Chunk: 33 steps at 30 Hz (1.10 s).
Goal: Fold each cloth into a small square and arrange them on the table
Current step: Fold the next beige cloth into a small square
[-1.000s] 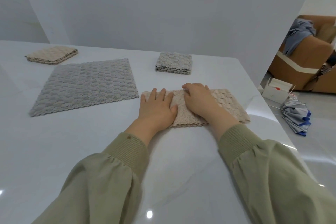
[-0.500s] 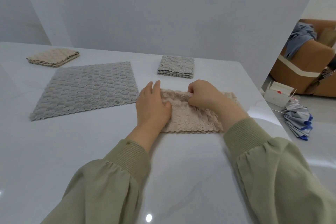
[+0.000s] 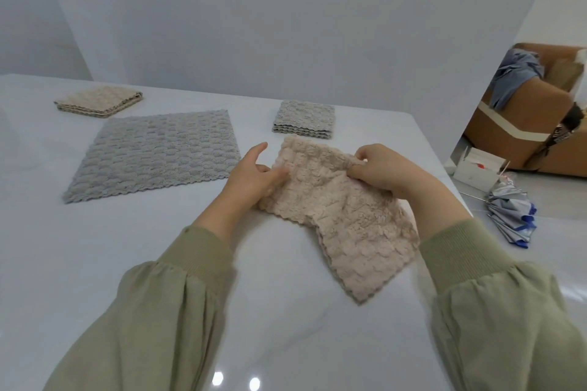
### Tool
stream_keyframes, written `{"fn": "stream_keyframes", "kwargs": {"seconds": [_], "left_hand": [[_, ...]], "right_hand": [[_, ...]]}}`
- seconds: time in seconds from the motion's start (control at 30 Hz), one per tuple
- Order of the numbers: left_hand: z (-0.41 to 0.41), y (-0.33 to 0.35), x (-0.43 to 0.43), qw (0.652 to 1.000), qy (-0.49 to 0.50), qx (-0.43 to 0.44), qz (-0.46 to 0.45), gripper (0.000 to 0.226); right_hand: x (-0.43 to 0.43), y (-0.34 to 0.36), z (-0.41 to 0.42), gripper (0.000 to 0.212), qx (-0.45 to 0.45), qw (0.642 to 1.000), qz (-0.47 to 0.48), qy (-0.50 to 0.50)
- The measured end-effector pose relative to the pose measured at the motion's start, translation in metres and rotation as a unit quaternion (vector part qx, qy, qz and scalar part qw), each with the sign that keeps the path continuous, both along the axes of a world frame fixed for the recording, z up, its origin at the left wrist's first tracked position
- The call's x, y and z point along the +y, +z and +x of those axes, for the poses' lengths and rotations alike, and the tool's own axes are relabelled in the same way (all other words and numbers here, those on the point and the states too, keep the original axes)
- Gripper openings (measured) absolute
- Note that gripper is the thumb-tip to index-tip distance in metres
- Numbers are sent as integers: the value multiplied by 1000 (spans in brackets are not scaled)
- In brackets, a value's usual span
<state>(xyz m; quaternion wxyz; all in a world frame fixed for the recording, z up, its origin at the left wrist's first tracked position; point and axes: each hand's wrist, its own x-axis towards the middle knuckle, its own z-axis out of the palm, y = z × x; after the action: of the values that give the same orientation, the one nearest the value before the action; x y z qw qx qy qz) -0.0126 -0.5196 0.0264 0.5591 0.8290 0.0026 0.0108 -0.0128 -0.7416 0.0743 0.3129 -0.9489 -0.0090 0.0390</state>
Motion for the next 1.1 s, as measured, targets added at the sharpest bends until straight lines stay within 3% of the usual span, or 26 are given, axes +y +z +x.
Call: {"fn": "stream_keyframes", "kwargs": {"seconds": [0.07, 0.13, 0.27, 0.37, 0.47, 0.53, 0.6, 0.73, 0.9, 1.0, 1.1], "left_hand": [[-1, 0, 5, 999, -42, -1, 7, 74], [0, -4, 8, 998, -56, -13, 24, 79], [2, -8, 3, 998, -23, -64, 17, 73], [1, -8, -7, 994, -7, -109, -21, 60], [-1, -10, -16, 989, -20, -143, -32, 54], [-1, -11, -19, 987, -25, -155, -32, 55], [-1, -9, -19, 986, -20, -164, -37, 55], [-1, -4, -20, 984, -1, -161, -82, 53], [-1, -2, -18, 980, 11, -115, -164, 55], [2, -3, -15, 964, 3, -18, -267, 70], [8, -5, -10, 941, 10, 104, -323, 83]], "right_hand": [[-6, -2, -5, 18, 50, 999, -6, -3], [-12, -1, -10, 22, 109, 990, -78, 35], [-17, 8, -19, 32, 265, 948, -135, 117], [-15, 4, -13, 46, 203, 963, -136, 116], [-9, -19, 3, 51, 58, 997, -3, 48], [-6, -34, 11, 59, 59, 984, 169, -25], [-7, -40, 16, 63, 70, 959, 268, -55], [-2, -47, 21, 56, 54, 957, 276, -67], [2, -45, 20, 29, 68, 940, 330, -54], [2, -41, 18, 8, 88, 905, 413, -47], [3, -37, 17, 17, 66, 898, 432, -47]]}}
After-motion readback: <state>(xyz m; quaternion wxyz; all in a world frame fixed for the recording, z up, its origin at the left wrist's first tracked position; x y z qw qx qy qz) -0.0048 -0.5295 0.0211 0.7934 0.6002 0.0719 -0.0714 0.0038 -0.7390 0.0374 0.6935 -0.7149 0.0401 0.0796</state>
